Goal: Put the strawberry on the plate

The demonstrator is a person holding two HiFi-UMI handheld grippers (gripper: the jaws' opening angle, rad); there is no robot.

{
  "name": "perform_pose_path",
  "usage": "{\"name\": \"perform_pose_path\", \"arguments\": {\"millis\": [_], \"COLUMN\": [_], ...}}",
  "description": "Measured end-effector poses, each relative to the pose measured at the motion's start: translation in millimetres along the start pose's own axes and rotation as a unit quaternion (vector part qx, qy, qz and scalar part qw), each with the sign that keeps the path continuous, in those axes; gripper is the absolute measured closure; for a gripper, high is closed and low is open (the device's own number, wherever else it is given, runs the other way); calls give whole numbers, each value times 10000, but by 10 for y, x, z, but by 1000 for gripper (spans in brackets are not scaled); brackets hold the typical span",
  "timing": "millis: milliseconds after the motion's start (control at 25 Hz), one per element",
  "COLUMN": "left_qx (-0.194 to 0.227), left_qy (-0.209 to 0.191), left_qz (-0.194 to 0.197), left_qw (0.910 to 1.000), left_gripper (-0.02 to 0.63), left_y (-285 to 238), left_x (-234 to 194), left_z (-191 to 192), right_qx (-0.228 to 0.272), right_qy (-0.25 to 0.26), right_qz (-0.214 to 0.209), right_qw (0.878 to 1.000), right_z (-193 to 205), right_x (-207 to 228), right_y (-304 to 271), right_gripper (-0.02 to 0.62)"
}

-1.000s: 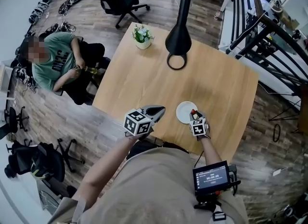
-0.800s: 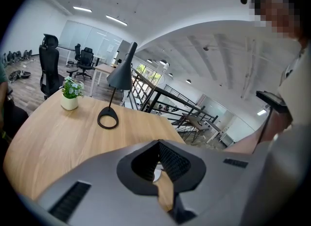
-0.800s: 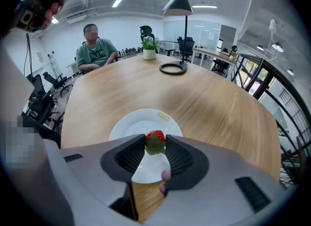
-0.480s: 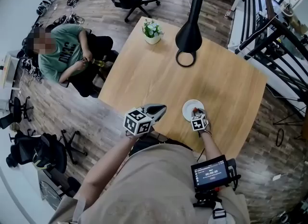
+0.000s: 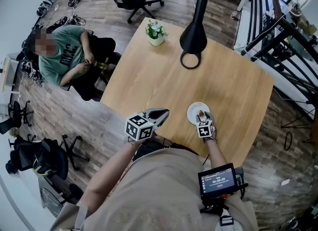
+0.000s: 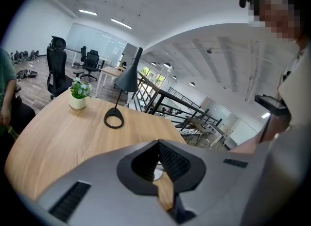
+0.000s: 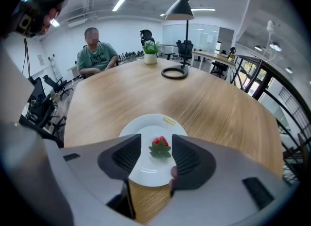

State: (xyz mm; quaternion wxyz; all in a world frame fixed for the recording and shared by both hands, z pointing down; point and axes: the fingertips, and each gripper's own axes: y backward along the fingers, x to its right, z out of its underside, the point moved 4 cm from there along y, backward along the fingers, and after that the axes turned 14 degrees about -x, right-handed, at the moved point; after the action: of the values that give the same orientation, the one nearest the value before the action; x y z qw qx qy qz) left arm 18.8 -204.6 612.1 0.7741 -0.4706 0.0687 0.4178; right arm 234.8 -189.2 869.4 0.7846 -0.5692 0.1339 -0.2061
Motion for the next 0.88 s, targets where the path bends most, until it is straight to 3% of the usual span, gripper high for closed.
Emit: {"name": "perform_pose_path", "arguments": {"millis": [200, 400, 760, 880], "left_qx": [296, 526, 619, 630], "left_qy": [18, 6, -200, -275], "left_qz": [-232, -246, 46, 154], "left_qw": [9993, 9983, 9979, 9975], "left_gripper": [604, 604, 604, 604], "left_y": [92, 175, 220, 329], "left_x": [-52, -53, -62, -83], "left_z": [0, -71, -66, -24], "right_qx": [884, 1372, 1931, 1900], "right_qy": [-735, -1158, -1654, -1876], "right_qz": [145, 314, 586, 777], "right_qw": [9933, 9832, 9654, 9606], "right_z": [-45, -41, -107, -77], "right_x": [86, 200, 139, 69], "right_y": [409, 798, 1367, 1489], "right_gripper": [414, 414, 416, 416]}}
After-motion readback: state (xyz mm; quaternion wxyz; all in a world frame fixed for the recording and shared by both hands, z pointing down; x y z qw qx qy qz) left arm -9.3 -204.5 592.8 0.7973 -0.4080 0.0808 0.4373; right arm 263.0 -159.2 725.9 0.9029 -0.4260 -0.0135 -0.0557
